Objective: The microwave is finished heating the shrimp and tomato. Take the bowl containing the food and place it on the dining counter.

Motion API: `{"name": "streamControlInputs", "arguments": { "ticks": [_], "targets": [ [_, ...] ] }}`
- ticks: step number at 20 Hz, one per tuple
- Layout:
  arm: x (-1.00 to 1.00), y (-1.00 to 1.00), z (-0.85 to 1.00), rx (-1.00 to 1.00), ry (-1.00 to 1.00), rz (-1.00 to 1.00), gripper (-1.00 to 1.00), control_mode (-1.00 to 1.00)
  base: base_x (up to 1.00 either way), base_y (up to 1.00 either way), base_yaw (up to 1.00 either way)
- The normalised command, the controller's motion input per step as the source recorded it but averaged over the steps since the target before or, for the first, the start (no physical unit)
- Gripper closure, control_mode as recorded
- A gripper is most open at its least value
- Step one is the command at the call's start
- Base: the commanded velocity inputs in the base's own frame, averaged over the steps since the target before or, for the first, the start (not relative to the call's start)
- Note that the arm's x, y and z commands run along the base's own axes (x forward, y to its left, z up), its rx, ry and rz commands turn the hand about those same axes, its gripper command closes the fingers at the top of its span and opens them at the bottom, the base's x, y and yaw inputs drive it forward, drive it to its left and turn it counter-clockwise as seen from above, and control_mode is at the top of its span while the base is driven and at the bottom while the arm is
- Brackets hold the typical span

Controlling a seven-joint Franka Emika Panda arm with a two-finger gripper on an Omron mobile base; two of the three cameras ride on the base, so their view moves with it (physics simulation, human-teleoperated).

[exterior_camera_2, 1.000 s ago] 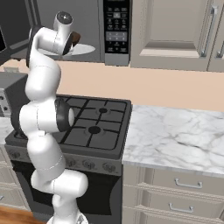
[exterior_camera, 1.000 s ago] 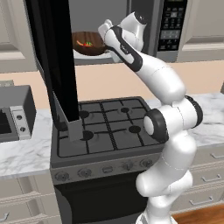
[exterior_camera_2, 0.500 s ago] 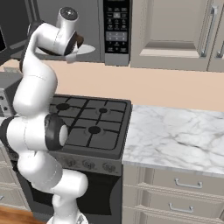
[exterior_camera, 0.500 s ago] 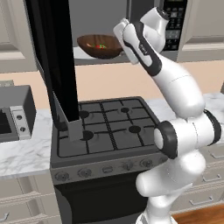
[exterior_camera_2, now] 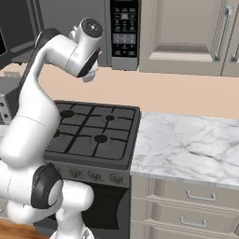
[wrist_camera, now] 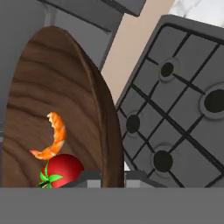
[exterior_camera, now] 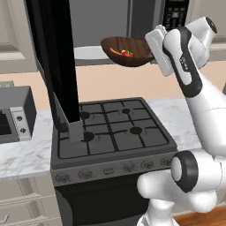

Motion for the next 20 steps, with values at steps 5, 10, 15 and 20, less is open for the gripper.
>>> {"name": "streamControlInputs", "arguments": {
  "ticks": [5,10,15,20],
  "targets": [
    [-1.0,-0.38,-0.59,-0.07,-0.11,0.13,1.0,-1.0,0.0,0.0,0.0],
    [-1.0,-0.01,-0.94,-0.18,-0.03,0.15,1.0,-1.0,0.0,0.0,0.0],
    [-0.49,0.0,-0.56,-0.09,0.0,0.07,1.0,-1.0,0.0,0.0,0.0],
    [0.0,0.0,0.0,0.0,0.0,0.0,1.0,-1.0,0.0,0.0,0.0]
  ]
}}
